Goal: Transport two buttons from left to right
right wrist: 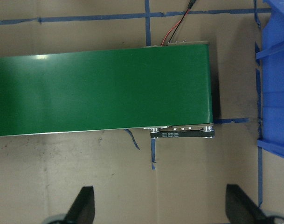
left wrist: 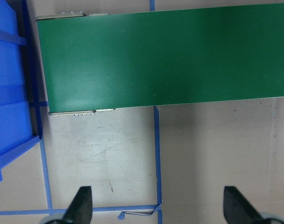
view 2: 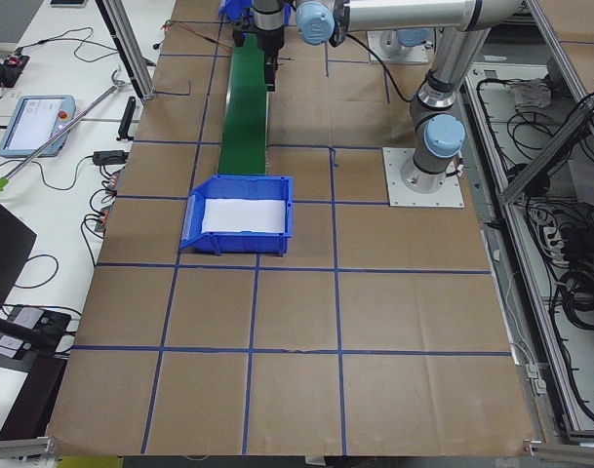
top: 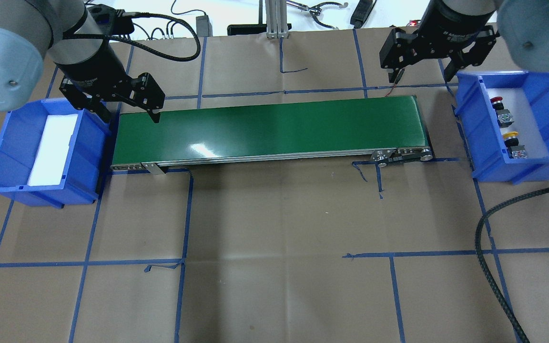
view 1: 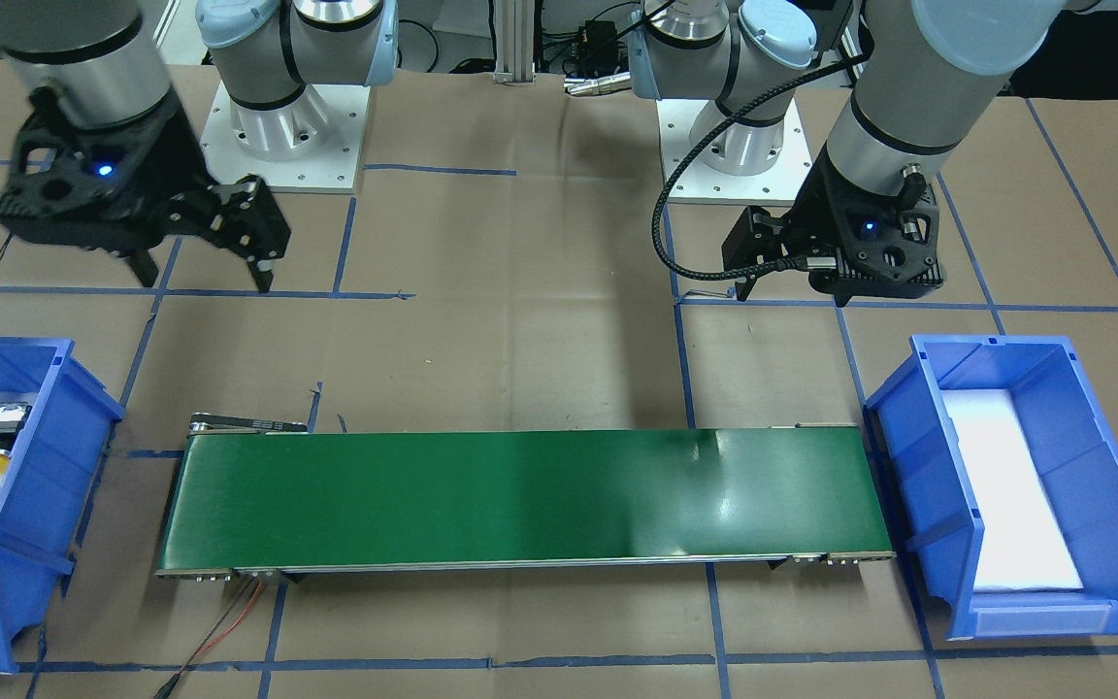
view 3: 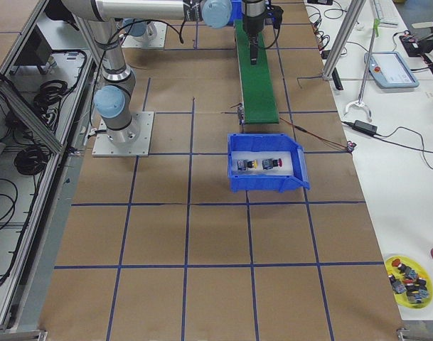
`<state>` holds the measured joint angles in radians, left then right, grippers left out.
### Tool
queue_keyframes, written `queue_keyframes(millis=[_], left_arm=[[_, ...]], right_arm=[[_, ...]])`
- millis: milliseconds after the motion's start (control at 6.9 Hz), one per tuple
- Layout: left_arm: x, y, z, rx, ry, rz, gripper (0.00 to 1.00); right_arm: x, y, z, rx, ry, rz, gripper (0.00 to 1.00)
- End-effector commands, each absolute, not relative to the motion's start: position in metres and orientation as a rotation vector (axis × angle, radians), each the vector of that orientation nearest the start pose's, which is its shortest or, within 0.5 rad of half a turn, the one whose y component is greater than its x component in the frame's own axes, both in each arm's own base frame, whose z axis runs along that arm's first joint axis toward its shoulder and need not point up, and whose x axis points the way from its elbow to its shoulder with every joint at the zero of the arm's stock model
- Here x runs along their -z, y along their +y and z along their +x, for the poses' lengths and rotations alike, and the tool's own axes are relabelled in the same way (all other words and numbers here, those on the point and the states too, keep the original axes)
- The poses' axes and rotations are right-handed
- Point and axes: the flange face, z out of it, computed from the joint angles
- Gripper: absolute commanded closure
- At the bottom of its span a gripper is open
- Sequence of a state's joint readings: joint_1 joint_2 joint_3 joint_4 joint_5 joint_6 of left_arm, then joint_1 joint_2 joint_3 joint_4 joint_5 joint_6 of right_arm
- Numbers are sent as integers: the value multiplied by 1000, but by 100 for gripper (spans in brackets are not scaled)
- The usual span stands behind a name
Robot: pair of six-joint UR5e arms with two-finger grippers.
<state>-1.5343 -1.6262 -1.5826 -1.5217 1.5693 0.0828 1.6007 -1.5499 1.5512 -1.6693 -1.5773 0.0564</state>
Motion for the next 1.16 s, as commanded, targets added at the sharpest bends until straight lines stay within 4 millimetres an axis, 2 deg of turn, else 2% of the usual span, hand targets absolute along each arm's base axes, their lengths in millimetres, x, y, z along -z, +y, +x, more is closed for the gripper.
queue_keyframes(millis=[0,1015], left_arm=[[-459,-517,-114,-29,3143,72,0],[-461,-516,-115,-24,3143,72,0]], right_arm=[[-486,-464,157,116,3138,27,0],[-480,-461,156,107,3143,27,0]])
